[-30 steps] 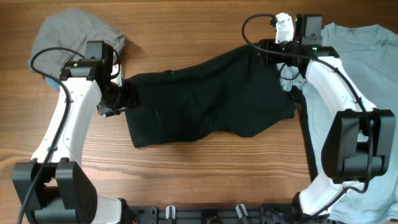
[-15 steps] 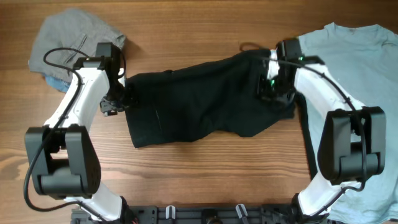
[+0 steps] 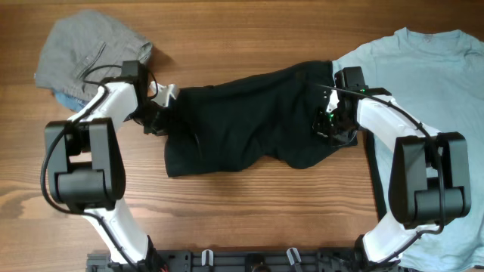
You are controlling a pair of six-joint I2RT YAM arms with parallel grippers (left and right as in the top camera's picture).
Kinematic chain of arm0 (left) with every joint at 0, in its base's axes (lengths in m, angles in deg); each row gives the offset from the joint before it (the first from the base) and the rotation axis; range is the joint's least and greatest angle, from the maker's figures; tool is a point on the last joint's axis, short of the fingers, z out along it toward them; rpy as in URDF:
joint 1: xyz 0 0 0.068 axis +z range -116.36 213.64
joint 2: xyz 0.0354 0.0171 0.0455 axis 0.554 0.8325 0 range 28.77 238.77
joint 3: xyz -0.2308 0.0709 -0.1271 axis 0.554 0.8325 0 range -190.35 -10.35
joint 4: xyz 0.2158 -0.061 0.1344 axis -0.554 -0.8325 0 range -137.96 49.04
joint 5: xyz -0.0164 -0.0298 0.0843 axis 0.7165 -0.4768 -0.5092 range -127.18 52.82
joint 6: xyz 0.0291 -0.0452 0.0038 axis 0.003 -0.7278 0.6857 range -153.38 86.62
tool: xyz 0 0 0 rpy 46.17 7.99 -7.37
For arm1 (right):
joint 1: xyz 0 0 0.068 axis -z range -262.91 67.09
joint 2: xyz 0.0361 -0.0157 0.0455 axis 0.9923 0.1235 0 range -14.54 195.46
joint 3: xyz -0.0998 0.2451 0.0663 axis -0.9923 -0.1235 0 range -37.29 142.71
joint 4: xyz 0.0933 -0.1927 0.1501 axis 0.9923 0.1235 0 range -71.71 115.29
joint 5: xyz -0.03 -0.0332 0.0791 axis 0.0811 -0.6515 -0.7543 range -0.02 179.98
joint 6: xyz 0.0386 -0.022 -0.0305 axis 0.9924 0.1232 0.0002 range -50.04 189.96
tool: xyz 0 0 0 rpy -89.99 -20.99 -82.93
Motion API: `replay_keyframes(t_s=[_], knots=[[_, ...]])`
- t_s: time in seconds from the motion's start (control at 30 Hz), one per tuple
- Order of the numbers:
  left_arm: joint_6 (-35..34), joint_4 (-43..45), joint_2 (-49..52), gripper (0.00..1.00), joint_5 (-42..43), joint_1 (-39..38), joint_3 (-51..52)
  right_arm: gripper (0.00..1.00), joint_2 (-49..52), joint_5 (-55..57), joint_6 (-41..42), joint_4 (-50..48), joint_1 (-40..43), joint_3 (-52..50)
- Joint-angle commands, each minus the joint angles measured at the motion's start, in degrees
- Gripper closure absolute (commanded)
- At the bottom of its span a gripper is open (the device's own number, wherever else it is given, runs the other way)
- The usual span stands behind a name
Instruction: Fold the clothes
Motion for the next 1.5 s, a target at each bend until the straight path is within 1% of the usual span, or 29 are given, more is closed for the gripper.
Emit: replay_keyframes(t_s=[0.0, 0.07, 0.1, 0.17, 0.23, 0.3, 0.33, 0.37, 0.4, 0.43, 0.5, 0.53, 0.6, 0.67, 0.73, 0.8, 0.87, 0.9, 0.93, 0.97, 1.03, 1.1, 1.17, 1.2, 1.27, 1.3, 1.37, 1.4, 1.47], knots=[[-5.97, -4.5, 2.32, 0.96, -8.55, 0.46, 1.68, 0.88, 0.79, 3.08, -3.32, 1.7, 0.07, -1.44], [-13.03, -10.62, 1.11, 0.96, -18.78, 4.5, 1.14, 0.88, -2.75, 5.75, -6.29, 5.14, 0.2, 1.07], [-14.56, -12.46, 0.17, 0.96, -20.85, 6.4, 0.76, 0.87, -4.76, 5.7, -8.33, 5.79, 0.2, 2.08], [-14.91, -14.36, -3.56, 0.96, -21.14, 11.3, -0.04, 0.87, -10.4, 0.15, -15.69, 6.16, 0.07, 3.43], [-14.45, -14.21, -8.04, 0.96, -19.26, 14.1, -0.2, 0.89, -12.22, -5.07, -16.63, 7.15, -0.33, 3.41], [-14.23, -13.77, -10.8, 0.96, -18.01, 14.03, -0.2, 0.93, -11.5, -7.67, -17.77, 7.63, -2.78, 2.27], [-14.23, -13.53, -11.69, 0.93, -17.9, 13.6, -0.2, 0.93, -10.93, -7.08, -18.12, 7.89, -4.59, 1.38], [-14.23, -13.44, -11.93, 0.93, -17.92, 13.4, -0.2, 0.93, -10.12, -3.3, -14.58, 8.61, -6.16, 0.59], [-14.23, -13.62, -12.2, 0.96, -17.88, 13.29, -0.2, 0.95, -8.35, 2.62, -8.07, 8.59, -7.69, -1.05], [-14.14, -14.14, -12.37, 0.96, -17.68, 13.29, -0.26, 0.95, -7.15, 3.43, -6.88, 7.37, -8.02, -2.36], [-12.28, -17.77, -13.14, 0.96, -16.39, 13.29, -2.45, 0.95, -3.06, 5.14, -0.42, 6.38, -7.69, -5.07], [-11.47, -21.66, -14.19, 0.96, -16.37, 13.29, -5.88, 0.96, -1.09, 5.07, 1.53, 6.86, -7.52, -5.73], [-11.39, -26.82, -15.89, 0.96, -15.87, 13.11, -12.72, 0.96, 0.02, 3.91, -1.51, 7.43, -7.56, -5.68], [-11.43, -30.51, -17.18, 0.96, -13.16, 10.99, -21.22, 0.94, -2.36, 0.63, -7.19, 8.15, -7.52, -4.22], [-12.5, -30.95, -17.57, 0.96, -11.34, 6.16, -25.79, 0.89, -7.48, -0.74, -11.74, 9.81, -7.52, -0.7], [-18.21, -28.59, -17.4, 0.96, -10.95, -1.2, -26.21, 0.86, -11.82, -0.72, -11.87, 9.75, -7.52, 1.79], [-22.75, -25.05, -16.98, 0.96, -11.02, -6.93, -26.21, 0.85, -13.2, -0.59, -11.69, 9.49, -7.52, 2.43], [-25.62, -22.05, -16.41, 0.96, -11.39, -11.37, -26.21, 0.86, -13.31, 0.92, -8.74, 9.38, -7.5, 2.43], [-27.34, -20.63, -15.89, 0.96, -14.56, -14.75, -26.21, 0.86, -13.2, 2.45, -6.38, 8.74, -7.5, 2.4], [-29.46, -20.79, -15.43, 0.96, -19.3, -17.25, -26.21, 0.86, -13.2, 2.27, -6.69, 8.04, -7.52, 2.4], [-29.97, -20.55, -15.37, 0.96, -20.72, -18.4, -26.21, 0.86, -13.2, 4.26, -6.21, 7.91, -7.3, 2.4], [-30.01, -21.42, -15.39, 0.96, -21.33, -17.66, -26.23, 0.86, -13.16, 8.79, -2.78, 8.02, -5.97, 2.4], [-29.0, -23.71, -15.52, 0.96, -22.6, -16.06, -26.23, 0.86, -13.16, 8.74, -3.39, 7.8, -4.85, 2.32], [-27.85, -26.47, -15.74, 0.96, -24.17, -13.7, -26.51, 0.86, -13.16, 8.0, -6.34, 8.44, -4.7, 1.97], [-26.21, -30.75, -16.52, 0.96, -24.15, -8.44, -27.98, 0.86, -13.14, 2.56, -10.64, 8.61, -4.83, -0.37], [-26.21, -31.76, -16.96, 0.96, -24.13, -6.86, -28.55, 0.86, -13.09, 1.42, -10.67, 7.65, -5.03, -1.81], [-26.18, -34.51, -18.1, 0.96, -24.15, -2.14, -30.21, 0.86, -12.87, -4.2, -12.94, 2.51, -6.01, -6.4], [-26.12, -34.84, -18.45, 0.96, -24.15, -0.37, -30.23, 0.87, -12.87, -8.28, -16.96, 0.33, -6.88, -7.89], [-24.74, -35.93, -18.34, 0.96, -24.13, 1.55, -30.16, 0.87, -12.9, -9.38, -17.68, -1.53, -7.87, -7.32]])
